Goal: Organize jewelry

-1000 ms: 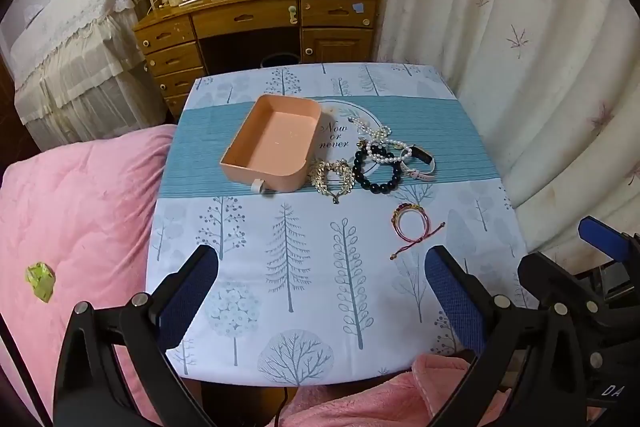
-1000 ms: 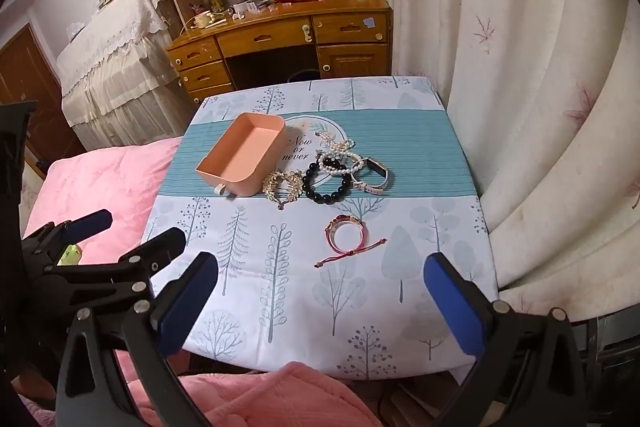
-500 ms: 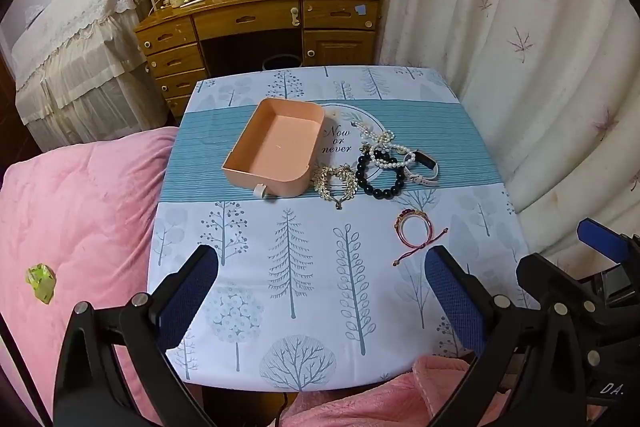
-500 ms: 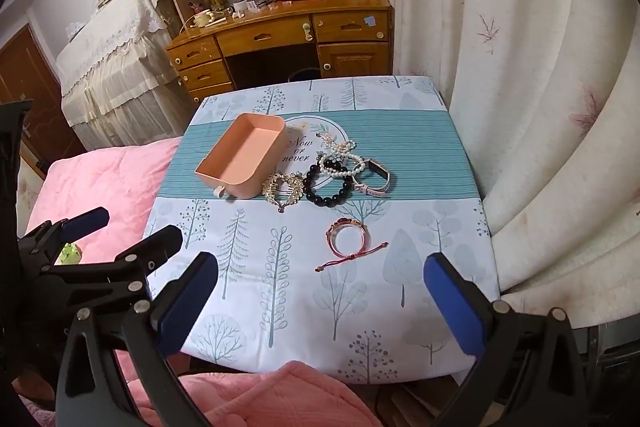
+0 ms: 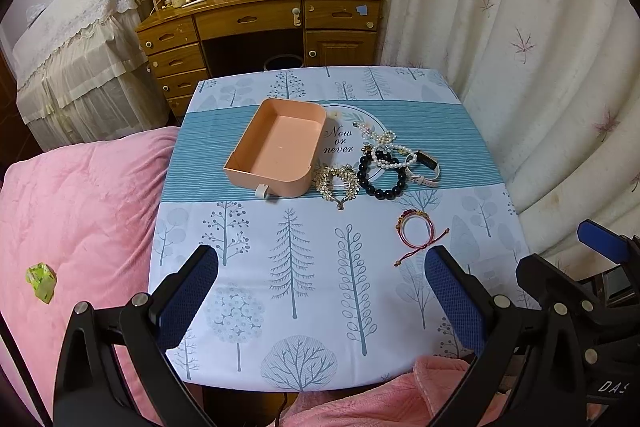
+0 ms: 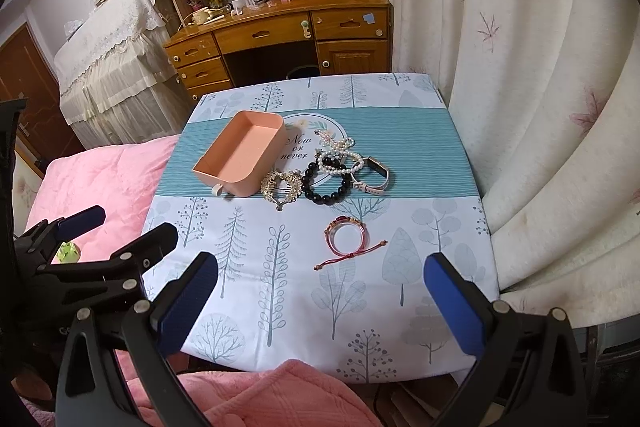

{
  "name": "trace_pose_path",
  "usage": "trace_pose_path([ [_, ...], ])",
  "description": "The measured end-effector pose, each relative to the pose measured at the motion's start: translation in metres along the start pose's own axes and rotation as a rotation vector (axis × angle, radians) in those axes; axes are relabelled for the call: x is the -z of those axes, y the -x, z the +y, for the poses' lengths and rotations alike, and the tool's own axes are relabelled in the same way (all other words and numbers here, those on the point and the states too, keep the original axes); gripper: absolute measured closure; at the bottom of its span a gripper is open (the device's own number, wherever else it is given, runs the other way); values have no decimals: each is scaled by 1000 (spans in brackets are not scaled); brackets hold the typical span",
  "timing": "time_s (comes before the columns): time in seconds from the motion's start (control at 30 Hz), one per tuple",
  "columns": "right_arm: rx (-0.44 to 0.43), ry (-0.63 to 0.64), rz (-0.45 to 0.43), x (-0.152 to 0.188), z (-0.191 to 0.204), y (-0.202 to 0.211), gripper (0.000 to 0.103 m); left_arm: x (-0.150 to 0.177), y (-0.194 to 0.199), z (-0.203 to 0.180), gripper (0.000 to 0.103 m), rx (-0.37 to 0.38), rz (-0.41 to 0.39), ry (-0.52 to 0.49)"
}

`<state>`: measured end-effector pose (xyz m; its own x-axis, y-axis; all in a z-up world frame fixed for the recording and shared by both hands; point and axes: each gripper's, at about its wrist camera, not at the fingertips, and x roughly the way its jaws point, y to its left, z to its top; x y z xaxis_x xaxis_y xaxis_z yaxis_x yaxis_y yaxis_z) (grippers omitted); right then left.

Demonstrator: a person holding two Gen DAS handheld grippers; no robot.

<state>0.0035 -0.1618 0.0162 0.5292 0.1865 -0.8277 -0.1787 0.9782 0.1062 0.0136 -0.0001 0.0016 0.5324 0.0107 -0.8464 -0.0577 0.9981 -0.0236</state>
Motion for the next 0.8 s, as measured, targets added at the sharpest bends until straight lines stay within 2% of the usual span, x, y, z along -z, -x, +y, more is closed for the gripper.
trace_pose_path([
  [0.8,-3,0,3,-1,0,1,0,-1,0,0,1,-2,-3,1],
])
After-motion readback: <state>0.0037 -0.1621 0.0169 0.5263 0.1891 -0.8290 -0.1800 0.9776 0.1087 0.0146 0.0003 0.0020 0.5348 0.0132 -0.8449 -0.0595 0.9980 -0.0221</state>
